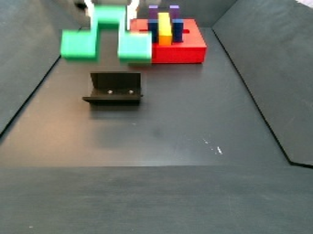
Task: Pick up the green object. Move up. Place the green object on the fixture. Regrasp the green object. Move to above the board. Insert the green object.
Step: Move to above the board.
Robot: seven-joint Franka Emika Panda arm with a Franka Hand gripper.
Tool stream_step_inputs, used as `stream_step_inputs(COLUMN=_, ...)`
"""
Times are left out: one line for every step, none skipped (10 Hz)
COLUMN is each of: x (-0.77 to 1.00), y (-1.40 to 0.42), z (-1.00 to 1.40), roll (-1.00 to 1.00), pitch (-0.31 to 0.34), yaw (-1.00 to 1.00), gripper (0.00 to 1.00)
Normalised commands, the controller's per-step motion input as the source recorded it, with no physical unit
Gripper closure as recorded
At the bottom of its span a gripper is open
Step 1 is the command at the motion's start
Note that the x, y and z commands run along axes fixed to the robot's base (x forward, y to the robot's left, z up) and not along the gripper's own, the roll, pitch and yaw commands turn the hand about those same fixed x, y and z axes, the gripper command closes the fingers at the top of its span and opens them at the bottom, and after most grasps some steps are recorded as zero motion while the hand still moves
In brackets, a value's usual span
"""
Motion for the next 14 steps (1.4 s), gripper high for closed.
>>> stream_step_inputs(x=-0.01, y=-0.03, z=1.40, roll=-0.04, pitch=0.009, yaw=-0.02, gripper=1.00)
stream_step_inputs(x=-0.02, y=-0.04, z=1.40, roll=-0.01, pitch=0.030, yaw=-0.03, gripper=1.00)
stream_step_inputs(x=-0.02, y=-0.03, z=1.40, roll=-0.02, pitch=0.039, yaw=-0.02, gripper=1.00)
stream_step_inputs(x=-0.01, y=-0.03, z=1.40, roll=-0.02, pitch=0.048, yaw=-0.01, gripper=1.00)
stream_step_inputs(x=0.01, y=-0.02, z=0.46, roll=-0.01, pitch=0.070, yaw=0.00, gripper=1.00)
stream_step_inputs(x=-0.95, y=-1.40, z=0.28, roll=-1.00, pitch=0.113, yaw=-0.10, gripper=1.00)
stream_step_inputs(x=-0.95, y=-1.40, z=0.24, roll=-1.00, pitch=0.112, yaw=-0.10, gripper=1.00)
stream_step_inputs(x=-1.05, y=-1.40, z=0.26, roll=-1.00, pitch=0.097, yaw=-0.09, gripper=1.00)
stream_step_inputs(x=-1.07, y=-1.40, z=0.23, roll=-1.00, pitch=0.099, yaw=-0.08, gripper=1.00)
stream_step_inputs(x=-1.07, y=-1.40, z=0.25, roll=-1.00, pitch=0.101, yaw=-0.08, gripper=1.00)
stream_step_inputs(x=-1.10, y=-1.40, z=0.26, roll=-1.00, pitch=0.103, yaw=-0.07, gripper=1.00)
stream_step_inputs(x=-0.39, y=-0.43, z=0.08, roll=-1.00, pitch=0.101, yaw=-0.06, gripper=1.00)
stream_step_inputs(x=-0.14, y=-0.09, z=0.02, roll=-1.00, pitch=0.103, yaw=-0.06, gripper=1.00)
stream_step_inputs(x=-0.06, y=-0.01, z=0.01, roll=-1.00, pitch=0.093, yaw=-0.04, gripper=1.00)
